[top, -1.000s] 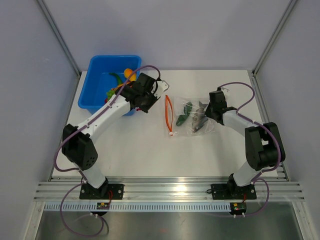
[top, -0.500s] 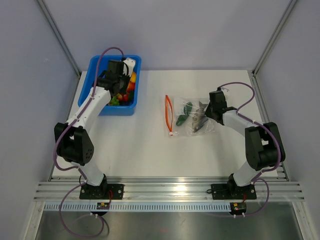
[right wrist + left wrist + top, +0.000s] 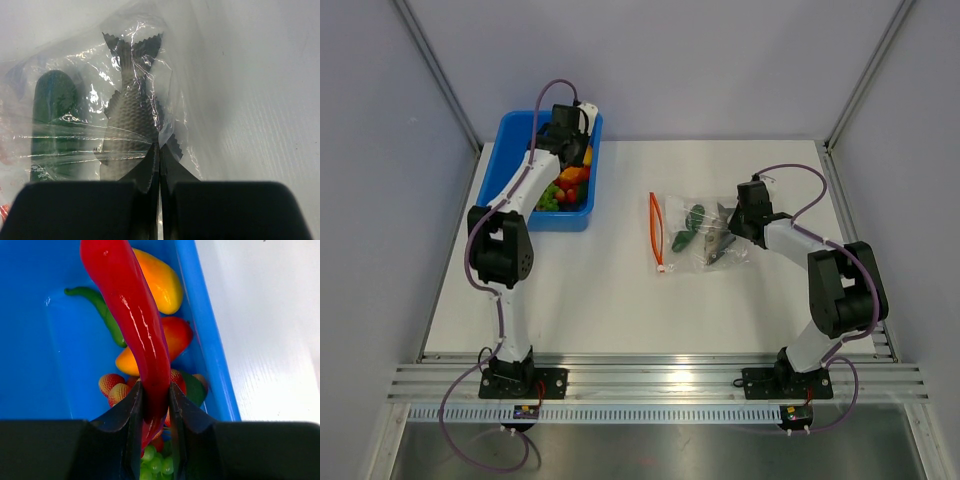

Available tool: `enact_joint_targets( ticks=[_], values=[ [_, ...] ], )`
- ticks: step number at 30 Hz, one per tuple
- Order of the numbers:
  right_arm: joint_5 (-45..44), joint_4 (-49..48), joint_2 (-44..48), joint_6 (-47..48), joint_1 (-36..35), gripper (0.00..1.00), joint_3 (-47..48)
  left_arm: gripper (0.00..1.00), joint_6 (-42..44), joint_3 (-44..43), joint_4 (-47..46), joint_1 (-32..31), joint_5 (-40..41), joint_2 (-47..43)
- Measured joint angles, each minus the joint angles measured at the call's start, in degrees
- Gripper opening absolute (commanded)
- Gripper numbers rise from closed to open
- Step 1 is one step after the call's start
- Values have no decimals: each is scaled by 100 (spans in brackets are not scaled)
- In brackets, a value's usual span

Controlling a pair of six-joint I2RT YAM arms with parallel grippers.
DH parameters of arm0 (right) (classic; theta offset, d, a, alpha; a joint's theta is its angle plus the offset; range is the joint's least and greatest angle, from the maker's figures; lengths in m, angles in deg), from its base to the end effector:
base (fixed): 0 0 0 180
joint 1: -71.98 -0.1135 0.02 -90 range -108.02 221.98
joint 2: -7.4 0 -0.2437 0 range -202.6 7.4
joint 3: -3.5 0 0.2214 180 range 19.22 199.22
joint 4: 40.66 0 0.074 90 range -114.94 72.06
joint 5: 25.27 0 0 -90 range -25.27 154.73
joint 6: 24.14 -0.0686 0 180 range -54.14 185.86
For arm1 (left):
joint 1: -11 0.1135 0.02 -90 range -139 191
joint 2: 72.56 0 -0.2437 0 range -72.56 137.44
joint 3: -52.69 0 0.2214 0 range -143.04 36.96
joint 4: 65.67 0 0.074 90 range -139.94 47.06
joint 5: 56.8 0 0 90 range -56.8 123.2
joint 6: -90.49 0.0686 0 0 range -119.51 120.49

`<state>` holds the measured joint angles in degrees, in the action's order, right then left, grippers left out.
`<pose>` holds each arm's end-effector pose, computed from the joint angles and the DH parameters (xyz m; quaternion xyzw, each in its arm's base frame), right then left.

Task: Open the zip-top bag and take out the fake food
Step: Place the fake vegetable in the bin.

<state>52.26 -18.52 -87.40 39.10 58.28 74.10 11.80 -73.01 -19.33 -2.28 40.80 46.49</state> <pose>0.3335 0.0661 0.1636 0.1451 0.9122 0.0332 0.3817 0.4571 -0.0986 0.2615 0.1648 0.8885 0.0527 0.4251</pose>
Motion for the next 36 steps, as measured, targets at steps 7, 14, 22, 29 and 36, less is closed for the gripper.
enact_joint_targets(
  ticks=[7, 14, 22, 29, 36],
  values=[
    [-28, -13, 0, -33, 0, 0, -2, 48, -140, -24, -44, 81, 61, 168],
    [-28, -66, 24, -68, 0, 0, -50, 99, -216, 616, -509, 118, 46, 85],
    [11, -138, 133, -66, 0, 0, -151, 99, -205, 1860, -1025, 151, -9, -708],
    [20, -140, 131, -33, 0, 0, -151, 96, -293, 3130, -1869, -188, -420, -2173],
    [13, -109, 116, -26, 0, 0, -118, 92, -293, 3987, -2516, -1158, -741, -2662]
  ],
)
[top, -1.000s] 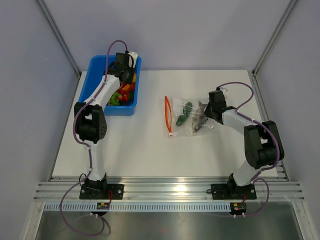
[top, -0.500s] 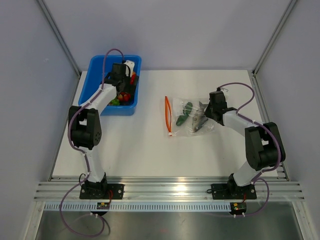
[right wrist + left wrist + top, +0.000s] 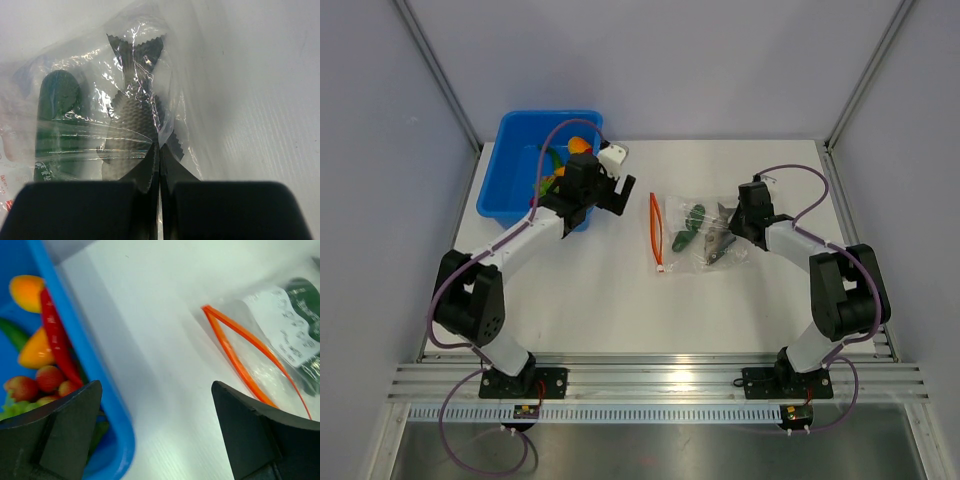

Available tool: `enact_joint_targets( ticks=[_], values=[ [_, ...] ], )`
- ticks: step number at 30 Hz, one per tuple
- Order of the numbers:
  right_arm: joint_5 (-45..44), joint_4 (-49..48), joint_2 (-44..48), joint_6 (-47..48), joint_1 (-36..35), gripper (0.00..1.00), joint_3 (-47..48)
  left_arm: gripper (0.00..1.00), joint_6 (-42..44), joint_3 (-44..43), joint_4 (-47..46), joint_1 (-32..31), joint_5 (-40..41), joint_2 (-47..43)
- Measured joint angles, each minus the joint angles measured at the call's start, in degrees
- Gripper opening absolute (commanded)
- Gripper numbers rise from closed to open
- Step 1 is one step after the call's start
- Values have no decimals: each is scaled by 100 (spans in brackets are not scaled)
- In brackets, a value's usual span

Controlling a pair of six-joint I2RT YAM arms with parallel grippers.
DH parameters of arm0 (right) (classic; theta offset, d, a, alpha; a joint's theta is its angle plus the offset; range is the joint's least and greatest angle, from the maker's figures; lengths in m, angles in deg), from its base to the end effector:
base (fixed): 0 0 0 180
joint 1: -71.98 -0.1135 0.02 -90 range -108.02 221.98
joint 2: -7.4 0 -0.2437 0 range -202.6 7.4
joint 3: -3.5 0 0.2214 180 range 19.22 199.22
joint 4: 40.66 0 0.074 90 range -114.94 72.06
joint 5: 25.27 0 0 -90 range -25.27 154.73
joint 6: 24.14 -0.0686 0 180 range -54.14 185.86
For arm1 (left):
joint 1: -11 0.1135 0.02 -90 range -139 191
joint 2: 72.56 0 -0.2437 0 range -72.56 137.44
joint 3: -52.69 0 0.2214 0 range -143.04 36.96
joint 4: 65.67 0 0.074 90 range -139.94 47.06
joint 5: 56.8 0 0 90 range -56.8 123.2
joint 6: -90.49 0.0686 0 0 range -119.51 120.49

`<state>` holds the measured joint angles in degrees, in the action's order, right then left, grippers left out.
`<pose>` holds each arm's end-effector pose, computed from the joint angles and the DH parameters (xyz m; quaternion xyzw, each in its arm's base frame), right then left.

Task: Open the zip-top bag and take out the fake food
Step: Place the fake vegetable in the bin, then pick up the fake vegetable from the zipper food storage bag.

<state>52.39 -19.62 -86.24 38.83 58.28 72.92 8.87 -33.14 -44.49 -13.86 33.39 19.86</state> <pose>0.3305 0.0655 0.1657 0.1473 0.9084 0.0385 0.3893 0.3416 -0.1580 0.2651 0.2441 0.8206 -0.0727 0.5116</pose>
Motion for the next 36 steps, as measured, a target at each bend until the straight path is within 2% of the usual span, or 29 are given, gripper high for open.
enact_joint_targets(
  ticks=[4, 5, 9, 18, 32, 36],
  values=[
    [-17, 13, 0, -31, 0, 0, 0, 80, -11, 227, -22, -227, -52, 61],
    [-17, 13, 2, -28, 0, 0, 0, 72, -9, 227, -48, -254, -70, 120],
    [-15, 13, 0, -28, 0, 0, 0, 63, 7, 195, -101, -334, -155, 448],
    [-7, 13, 2, -26, 0, 0, 0, 61, 125, 111, 116, -442, -540, 911],
    [4, 13, 0, -22, 0, 0, 0, 62, 350, -643, 446, -793, -1154, 2076],
    [4, 13, 0, -20, -2, 0, 4, 64, 367, -660, 518, -826, -1427, 2175]
  ],
)
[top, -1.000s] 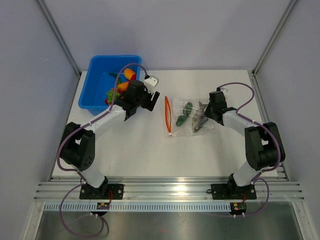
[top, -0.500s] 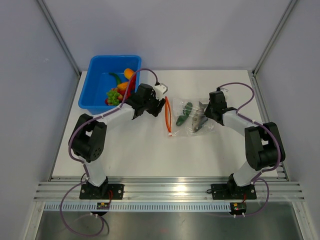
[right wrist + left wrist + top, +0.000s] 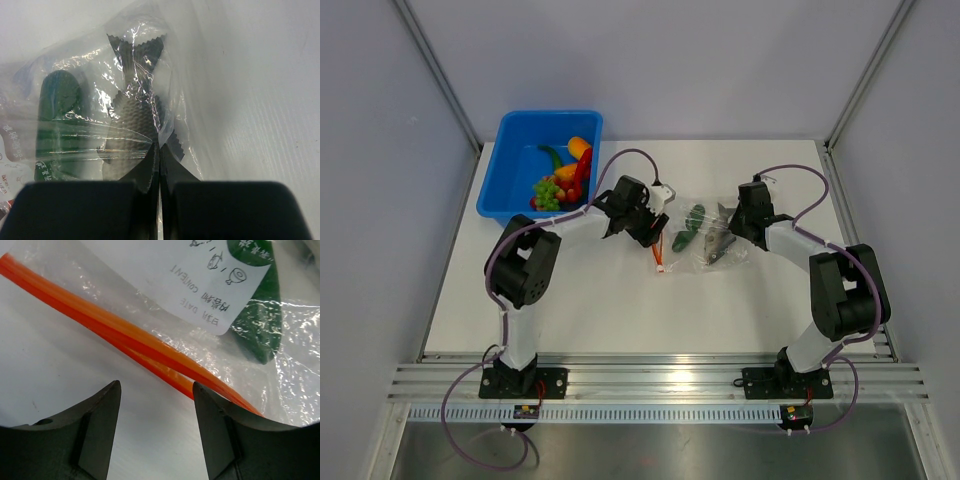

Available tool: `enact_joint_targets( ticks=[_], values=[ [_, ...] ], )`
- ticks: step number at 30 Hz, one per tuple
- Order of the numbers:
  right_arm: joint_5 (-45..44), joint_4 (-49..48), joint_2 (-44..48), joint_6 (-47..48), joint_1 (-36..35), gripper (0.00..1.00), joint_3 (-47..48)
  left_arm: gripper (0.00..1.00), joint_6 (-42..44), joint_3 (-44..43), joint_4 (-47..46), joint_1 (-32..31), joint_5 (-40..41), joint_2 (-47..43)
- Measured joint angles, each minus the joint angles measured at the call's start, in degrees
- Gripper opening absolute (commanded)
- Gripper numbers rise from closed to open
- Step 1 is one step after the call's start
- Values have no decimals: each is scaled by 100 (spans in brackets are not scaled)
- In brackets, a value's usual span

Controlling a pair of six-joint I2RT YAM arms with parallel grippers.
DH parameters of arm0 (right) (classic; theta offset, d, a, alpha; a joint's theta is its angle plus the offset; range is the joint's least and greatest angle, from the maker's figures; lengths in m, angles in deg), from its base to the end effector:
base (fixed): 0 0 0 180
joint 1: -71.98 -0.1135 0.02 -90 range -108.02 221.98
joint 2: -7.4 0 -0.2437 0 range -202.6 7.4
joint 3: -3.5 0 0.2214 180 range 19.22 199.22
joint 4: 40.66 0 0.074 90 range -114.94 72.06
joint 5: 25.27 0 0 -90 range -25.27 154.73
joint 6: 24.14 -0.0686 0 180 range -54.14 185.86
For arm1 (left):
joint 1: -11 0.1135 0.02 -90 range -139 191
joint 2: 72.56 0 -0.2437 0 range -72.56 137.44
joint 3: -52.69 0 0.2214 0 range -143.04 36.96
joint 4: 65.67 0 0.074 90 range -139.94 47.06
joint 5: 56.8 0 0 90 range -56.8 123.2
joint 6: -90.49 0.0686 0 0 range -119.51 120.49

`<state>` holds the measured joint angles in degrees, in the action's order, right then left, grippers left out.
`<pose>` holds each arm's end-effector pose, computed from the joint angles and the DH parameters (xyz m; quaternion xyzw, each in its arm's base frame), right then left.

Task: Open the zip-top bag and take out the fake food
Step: Pick up the fake vegetable from the zipper food storage bag.

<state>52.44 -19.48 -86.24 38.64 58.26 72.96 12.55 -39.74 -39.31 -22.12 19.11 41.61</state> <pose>0.3304 0.0656 0.1657 0.1485 0.9086 0.0393 0.3884 0.3420 -0.2431 0.1492 0.3965 0.8389 -0.1775 0.3279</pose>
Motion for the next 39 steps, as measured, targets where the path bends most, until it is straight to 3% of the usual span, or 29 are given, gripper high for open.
enact_joint_targets(
  ticks=[22, 34, 39],
  values=[
    [-2, 2, -7, 2, -17, 0, 4, 79, 422, 424, -616, -544, -745, 0],
    [245, 20, 55, -31, -125, 0, 2, 94, 7, 793, -1408, -540, -973, -68],
    [245, 42, 299, -92, -229, 0, -31, 96, -168, 984, -1576, -540, -1049, -151]
  ],
)
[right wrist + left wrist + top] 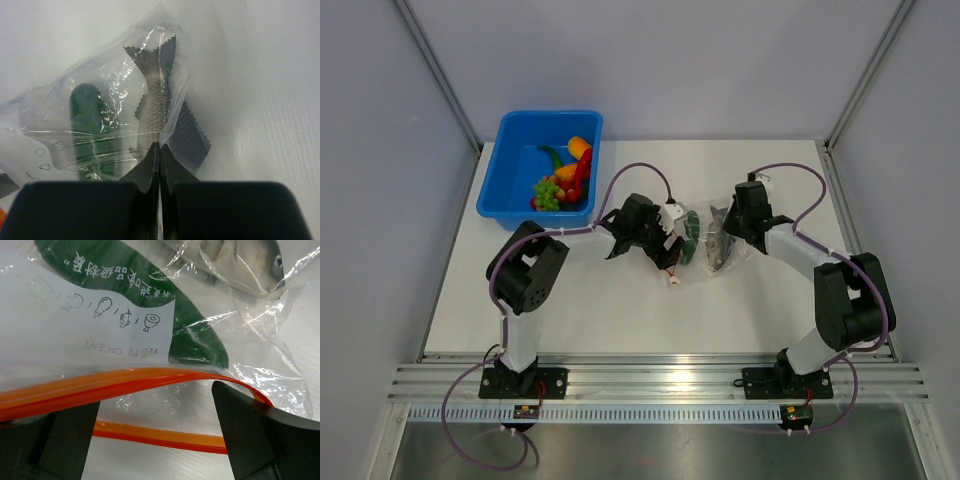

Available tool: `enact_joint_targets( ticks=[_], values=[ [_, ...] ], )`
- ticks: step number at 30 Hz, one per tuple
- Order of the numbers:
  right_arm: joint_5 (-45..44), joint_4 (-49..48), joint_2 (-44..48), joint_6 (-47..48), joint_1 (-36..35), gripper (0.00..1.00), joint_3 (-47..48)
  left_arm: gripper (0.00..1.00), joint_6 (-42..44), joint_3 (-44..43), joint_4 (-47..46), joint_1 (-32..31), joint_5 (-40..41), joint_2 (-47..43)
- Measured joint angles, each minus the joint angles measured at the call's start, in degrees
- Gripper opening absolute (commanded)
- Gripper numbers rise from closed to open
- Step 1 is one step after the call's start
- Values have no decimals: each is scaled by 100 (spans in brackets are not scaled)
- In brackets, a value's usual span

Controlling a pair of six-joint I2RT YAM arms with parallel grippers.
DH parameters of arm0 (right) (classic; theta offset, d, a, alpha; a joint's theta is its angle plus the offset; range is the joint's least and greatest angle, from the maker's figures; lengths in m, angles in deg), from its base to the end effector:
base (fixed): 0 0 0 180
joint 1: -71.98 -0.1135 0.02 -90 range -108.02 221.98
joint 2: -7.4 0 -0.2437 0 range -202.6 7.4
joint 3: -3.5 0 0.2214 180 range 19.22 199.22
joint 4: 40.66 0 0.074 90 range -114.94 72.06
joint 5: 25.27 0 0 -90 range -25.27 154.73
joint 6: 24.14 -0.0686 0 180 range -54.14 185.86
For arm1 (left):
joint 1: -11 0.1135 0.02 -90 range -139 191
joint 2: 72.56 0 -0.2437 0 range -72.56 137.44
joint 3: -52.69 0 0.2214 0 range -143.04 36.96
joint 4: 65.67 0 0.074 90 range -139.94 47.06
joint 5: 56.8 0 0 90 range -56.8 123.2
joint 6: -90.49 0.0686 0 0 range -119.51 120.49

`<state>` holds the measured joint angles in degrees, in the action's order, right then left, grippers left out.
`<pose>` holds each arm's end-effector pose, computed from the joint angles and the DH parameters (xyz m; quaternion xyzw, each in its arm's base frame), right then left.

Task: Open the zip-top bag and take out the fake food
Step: Pick up the fake vegetable from the zipper food storage bag.

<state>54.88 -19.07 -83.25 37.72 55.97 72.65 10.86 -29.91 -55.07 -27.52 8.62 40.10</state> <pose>0.3225 0.0803 0.1793 0.1305 0.9053 0.0761 0.3971 0.3022 -0.2770 0.1386 0.4483 0.7715 -0.2868 0.3485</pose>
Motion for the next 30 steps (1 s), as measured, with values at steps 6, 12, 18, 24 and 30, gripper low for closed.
enact_joint_targets(
  ticks=[6, 12, 18, 24, 30],
  values=[
    [-26, 24, 203, -50, -214, 0, -22, 99, -245, 0, -98, 2, -120, -4],
    [-136, 68, 483, -111, -400, 0, -105, 99, -540, 0, -264, 83, -317, -11],
    [-168, 105, 901, -184, -509, 0, -291, 99, -750, 0, -363, 210, -356, -11],
    [-170, 116, 1128, -245, -560, 0, -415, 99, -791, -57, -348, 240, -363, -11],
    [-243, 197, 1370, -278, -651, 0, -461, 99, -813, -61, -378, 243, -420, -11]
  ],
)
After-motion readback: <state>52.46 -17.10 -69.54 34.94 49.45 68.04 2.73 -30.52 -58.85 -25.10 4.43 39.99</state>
